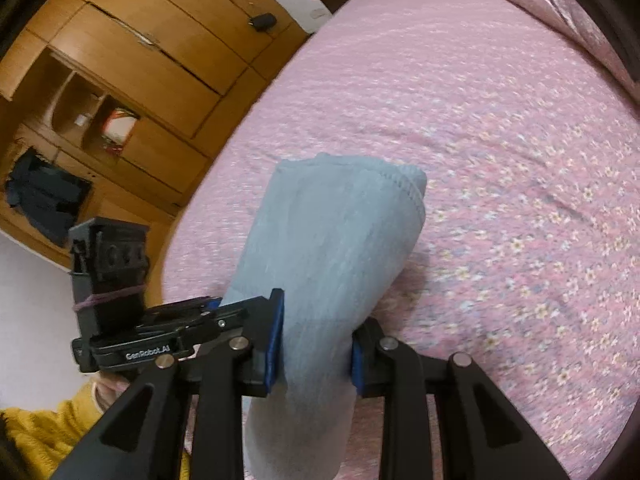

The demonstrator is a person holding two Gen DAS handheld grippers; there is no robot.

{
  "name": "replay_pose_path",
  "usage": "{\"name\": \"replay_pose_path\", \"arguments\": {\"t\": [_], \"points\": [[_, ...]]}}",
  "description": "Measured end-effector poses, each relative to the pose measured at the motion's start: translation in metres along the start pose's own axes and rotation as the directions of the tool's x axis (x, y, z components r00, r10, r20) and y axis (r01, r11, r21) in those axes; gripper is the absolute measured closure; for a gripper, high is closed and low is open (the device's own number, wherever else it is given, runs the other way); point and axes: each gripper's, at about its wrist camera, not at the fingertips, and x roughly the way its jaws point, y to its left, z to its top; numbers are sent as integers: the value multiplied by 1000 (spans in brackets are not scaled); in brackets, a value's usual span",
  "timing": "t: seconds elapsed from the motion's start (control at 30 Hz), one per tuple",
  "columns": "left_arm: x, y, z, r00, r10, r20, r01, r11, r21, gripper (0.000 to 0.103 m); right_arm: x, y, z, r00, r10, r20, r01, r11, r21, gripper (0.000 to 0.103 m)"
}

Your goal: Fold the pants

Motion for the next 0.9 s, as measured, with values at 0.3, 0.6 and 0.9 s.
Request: {"name": "replay_pose_path", "arguments": {"t": [0.3, 0.6, 0.9], "points": [[17, 3, 3, 999, 4, -34, -3, 1000, 31, 83, 30, -45, -12, 996, -87, -12, 87, 990, 107, 67], [10, -21, 10, 997, 74, -35, -69, 991, 114, 83, 21, -49, -29, 989, -138, 54, 129, 980, 150, 60], [-17, -37, -3, 990, 143, -9, -139, 973, 186, 83, -18, -24, -49, 969, -213, 127, 194, 970, 145, 60]]}}
